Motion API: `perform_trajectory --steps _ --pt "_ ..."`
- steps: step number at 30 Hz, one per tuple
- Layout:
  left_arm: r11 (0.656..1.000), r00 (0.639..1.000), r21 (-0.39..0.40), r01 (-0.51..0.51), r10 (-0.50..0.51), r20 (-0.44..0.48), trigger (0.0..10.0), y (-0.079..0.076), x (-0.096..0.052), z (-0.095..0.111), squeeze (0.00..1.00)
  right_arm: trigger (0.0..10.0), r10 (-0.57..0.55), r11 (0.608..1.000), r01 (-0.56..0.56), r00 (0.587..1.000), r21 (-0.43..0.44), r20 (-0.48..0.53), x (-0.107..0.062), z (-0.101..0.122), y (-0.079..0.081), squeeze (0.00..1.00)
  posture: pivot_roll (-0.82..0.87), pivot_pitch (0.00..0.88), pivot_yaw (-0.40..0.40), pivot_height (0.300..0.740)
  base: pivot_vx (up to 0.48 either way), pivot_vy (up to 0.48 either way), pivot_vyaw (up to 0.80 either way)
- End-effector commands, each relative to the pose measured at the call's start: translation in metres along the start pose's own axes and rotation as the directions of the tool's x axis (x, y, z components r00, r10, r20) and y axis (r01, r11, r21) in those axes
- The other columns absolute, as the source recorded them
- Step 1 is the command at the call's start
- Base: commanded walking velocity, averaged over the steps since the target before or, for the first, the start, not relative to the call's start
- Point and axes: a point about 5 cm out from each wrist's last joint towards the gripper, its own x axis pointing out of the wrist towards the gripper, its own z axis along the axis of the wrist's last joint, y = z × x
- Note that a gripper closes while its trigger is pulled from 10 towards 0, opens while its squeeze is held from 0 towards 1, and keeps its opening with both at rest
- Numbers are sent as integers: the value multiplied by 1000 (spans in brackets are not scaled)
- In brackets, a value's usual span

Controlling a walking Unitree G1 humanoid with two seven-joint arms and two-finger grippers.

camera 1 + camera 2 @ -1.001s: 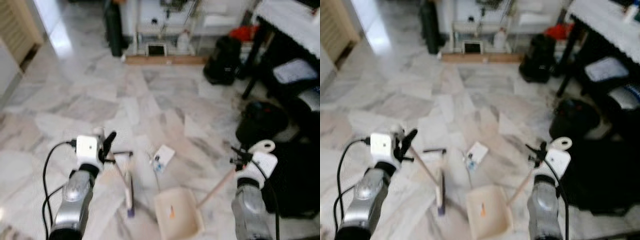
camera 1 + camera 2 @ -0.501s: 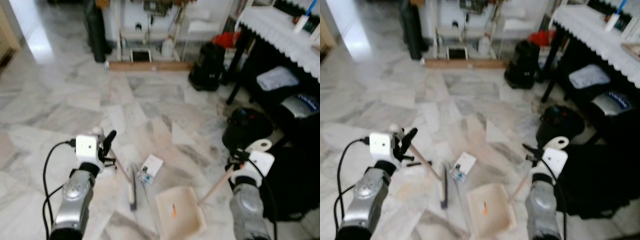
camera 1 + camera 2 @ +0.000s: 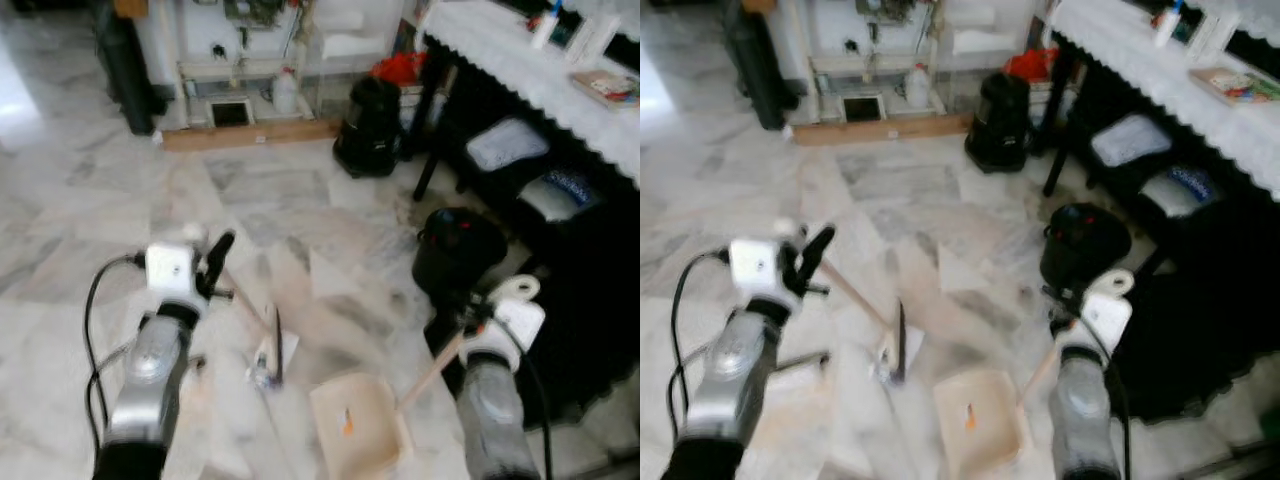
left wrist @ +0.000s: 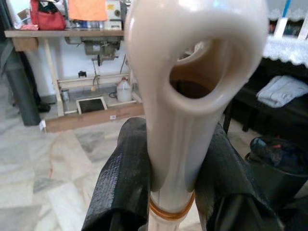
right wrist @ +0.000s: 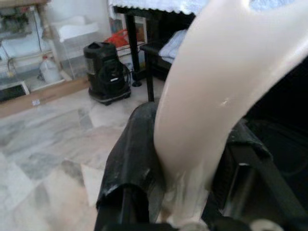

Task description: Sweep floor

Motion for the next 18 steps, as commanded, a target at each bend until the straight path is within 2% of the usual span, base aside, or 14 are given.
perform_trajectory --steps 1,3,10,15,18 --pt "1000 999 10 14 -14 29 10000 -5 2 5 0 10000 -19 1000 19 1000 8 18 2 4 -6 0 -78 83 -49 740 300 0 0" --pt "1000 999 8 15 -15 31 10000 -5 2 6 0 10000 -22 1000 22 1000 5 13 2 2 -7 0 -78 83 -49 740 262 0 0" --pt "1000 1000 10 8 -8 30 10000 -3 3 8 0 10000 -31 1000 31 1000 -4 0 1 -1 -9 0 -81 80 -50 740 0 0 0" --pt "1000 1000 11 6 -7 24 10000 -4 1 6 0 10000 -10 999 11 1000 -44 2 2 -1 -8 0 -84 76 -50 740 267 0 0" --pt "1000 1000 10 6 -7 23 10000 -5 2 6 0 10000 20 999 -20 1000 -35 8 1 0 -4 0 -84 76 -50 740 281 0 708"
